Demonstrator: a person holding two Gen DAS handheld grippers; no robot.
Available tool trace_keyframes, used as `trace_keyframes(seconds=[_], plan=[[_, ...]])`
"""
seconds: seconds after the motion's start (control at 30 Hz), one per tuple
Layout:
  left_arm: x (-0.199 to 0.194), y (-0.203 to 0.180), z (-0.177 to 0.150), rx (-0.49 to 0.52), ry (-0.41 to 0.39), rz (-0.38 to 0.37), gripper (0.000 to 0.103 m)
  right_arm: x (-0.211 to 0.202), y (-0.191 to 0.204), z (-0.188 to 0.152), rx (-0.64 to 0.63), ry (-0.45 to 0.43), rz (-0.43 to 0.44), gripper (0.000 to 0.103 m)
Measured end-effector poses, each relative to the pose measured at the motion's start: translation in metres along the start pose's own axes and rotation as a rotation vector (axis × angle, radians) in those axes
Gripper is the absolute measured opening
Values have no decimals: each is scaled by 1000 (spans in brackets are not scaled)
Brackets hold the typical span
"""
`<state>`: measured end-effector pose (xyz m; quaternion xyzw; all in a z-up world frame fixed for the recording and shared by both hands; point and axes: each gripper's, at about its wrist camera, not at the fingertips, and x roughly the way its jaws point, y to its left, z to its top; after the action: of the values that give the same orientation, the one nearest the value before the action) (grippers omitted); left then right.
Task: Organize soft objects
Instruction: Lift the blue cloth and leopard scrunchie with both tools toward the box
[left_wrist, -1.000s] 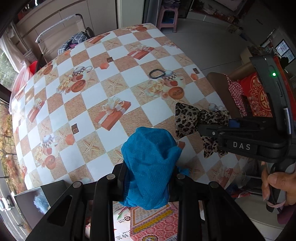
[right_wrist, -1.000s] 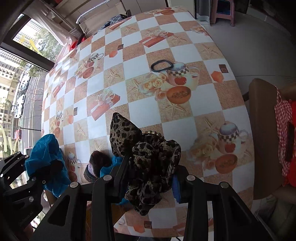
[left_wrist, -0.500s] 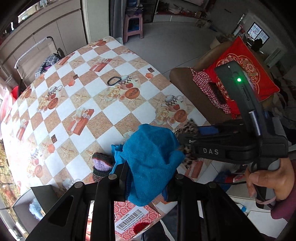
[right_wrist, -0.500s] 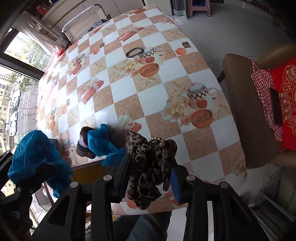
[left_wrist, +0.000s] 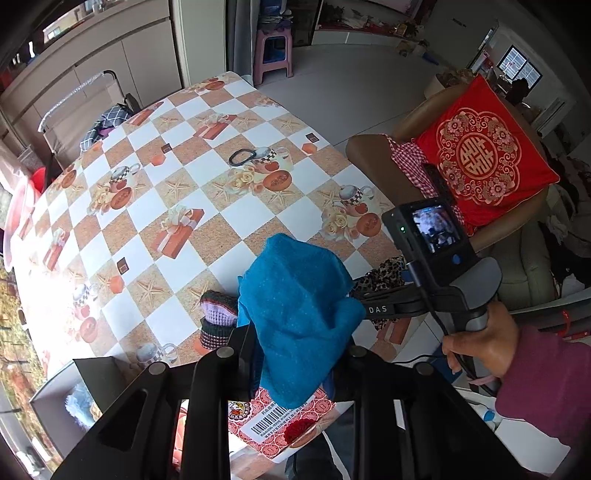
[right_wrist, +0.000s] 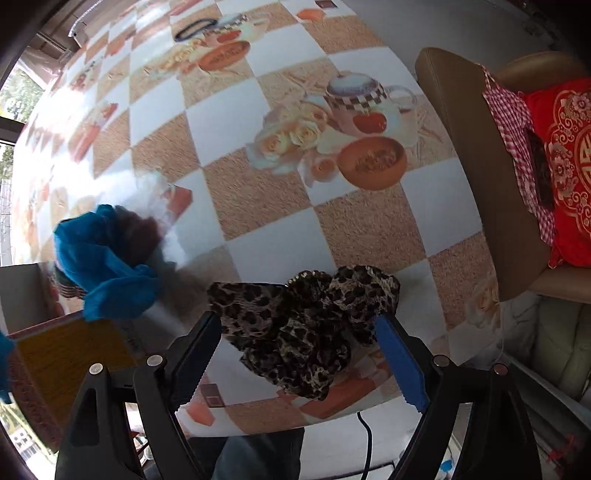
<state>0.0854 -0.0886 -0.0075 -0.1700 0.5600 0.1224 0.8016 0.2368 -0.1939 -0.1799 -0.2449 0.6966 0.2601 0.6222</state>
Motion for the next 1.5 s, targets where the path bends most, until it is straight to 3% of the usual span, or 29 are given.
trace_keyframes(seconds=[0.13, 0.17, 0.2, 0.27, 0.33, 0.47, 0.7, 1.03, 1.5], plan=[[0, -4, -1, 16, 7, 5, 27, 21, 4, -2, -43, 20, -42, 86], [1, -4, 0, 19, 9, 7, 27, 24, 6, -4, -60, 19, -59, 81], [1, -5, 0, 22, 11, 9, 27, 26, 7, -5, -73, 25, -67, 56], [2, -5, 1, 22, 12, 9, 27, 23, 6, -8, -74, 20, -52, 39], [2, -6, 0, 24, 11, 6, 27, 17, 0, -11, -50, 17, -5, 32], [0, -15, 1, 47, 0, -6, 25, -3, -15, -20, -8, -16, 79, 31], [-3, -30, -5, 86, -12, -61, 20, -26, -34, -37, 33, -47, 116, 31], [-17, -29, -14, 73, -35, -150, 7, -45, -24, -54, 63, -79, 165, 31], [-30, -31, -45, 94, -33, -220, 6, -63, -16, -77, 58, -99, 211, 31]])
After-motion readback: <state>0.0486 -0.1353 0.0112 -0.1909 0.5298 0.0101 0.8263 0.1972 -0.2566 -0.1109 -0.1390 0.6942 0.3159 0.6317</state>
